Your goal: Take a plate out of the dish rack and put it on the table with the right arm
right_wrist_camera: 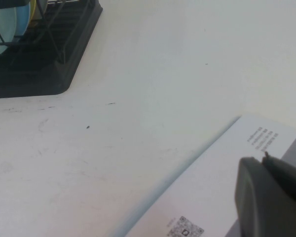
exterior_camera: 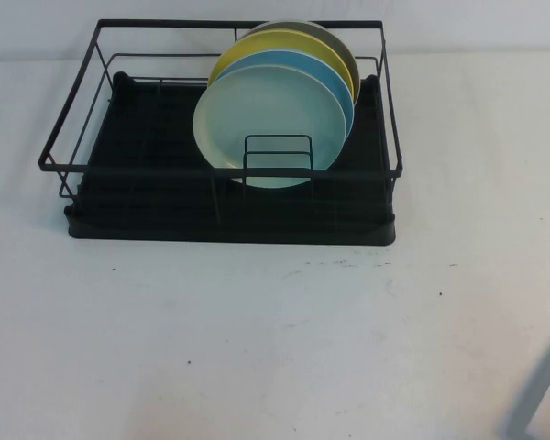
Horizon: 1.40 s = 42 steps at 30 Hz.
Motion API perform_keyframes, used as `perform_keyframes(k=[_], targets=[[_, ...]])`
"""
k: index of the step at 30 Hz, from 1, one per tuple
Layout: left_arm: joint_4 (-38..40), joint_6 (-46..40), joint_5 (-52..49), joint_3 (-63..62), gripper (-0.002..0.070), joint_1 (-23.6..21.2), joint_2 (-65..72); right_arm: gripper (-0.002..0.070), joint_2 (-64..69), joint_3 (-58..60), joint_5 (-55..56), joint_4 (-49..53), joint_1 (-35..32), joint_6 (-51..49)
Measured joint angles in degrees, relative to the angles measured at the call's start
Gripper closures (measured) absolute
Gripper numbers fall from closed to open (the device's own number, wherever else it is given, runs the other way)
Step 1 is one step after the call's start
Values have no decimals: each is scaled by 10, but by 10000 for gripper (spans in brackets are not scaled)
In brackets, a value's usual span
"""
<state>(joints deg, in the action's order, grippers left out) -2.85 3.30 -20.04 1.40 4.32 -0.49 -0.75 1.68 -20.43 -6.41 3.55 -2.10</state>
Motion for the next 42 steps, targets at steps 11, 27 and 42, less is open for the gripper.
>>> perform_keyframes(k=[11, 27, 42], targets=[[0, 0, 0, 0, 679, 0, 0, 694, 0, 0, 0, 0, 0, 0], [0, 0, 0, 0, 679, 0, 0, 694, 0, 0, 0, 0, 0, 0], [0, 0, 0, 0, 679, 0, 0, 694, 0, 0, 117, -227, 0, 0]])
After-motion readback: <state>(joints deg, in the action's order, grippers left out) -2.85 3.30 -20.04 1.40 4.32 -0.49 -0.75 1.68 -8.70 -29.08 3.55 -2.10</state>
